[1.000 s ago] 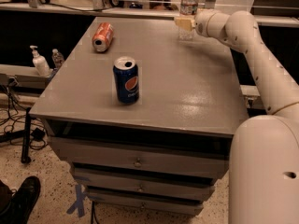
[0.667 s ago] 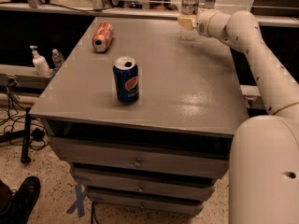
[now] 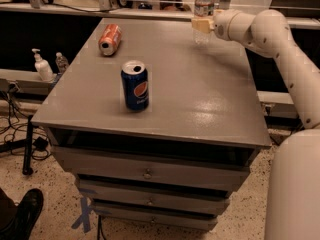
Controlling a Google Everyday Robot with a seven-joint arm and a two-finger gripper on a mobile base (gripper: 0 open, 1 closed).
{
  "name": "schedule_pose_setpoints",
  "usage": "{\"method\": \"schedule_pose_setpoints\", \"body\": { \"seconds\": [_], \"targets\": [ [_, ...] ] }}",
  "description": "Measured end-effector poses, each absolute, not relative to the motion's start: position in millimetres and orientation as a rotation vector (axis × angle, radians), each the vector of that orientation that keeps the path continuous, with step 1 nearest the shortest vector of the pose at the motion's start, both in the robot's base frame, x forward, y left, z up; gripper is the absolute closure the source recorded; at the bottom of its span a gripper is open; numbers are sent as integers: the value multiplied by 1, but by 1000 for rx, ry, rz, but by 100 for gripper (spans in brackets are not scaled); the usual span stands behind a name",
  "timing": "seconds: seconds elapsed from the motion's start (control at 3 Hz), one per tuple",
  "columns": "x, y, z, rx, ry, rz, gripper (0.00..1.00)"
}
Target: Move water bottle near pepsi can
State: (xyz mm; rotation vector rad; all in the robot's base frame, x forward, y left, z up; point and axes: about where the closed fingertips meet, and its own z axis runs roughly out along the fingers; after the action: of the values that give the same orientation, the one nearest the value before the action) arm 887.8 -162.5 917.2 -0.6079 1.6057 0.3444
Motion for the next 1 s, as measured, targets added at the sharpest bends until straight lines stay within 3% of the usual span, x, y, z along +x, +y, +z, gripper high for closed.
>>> {"method": "schedule_pose_setpoints", "body": {
  "seconds": [1.0],
  "targets": [
    [745, -115, 943, -678, 1540, 578, 100]
  ]
}}
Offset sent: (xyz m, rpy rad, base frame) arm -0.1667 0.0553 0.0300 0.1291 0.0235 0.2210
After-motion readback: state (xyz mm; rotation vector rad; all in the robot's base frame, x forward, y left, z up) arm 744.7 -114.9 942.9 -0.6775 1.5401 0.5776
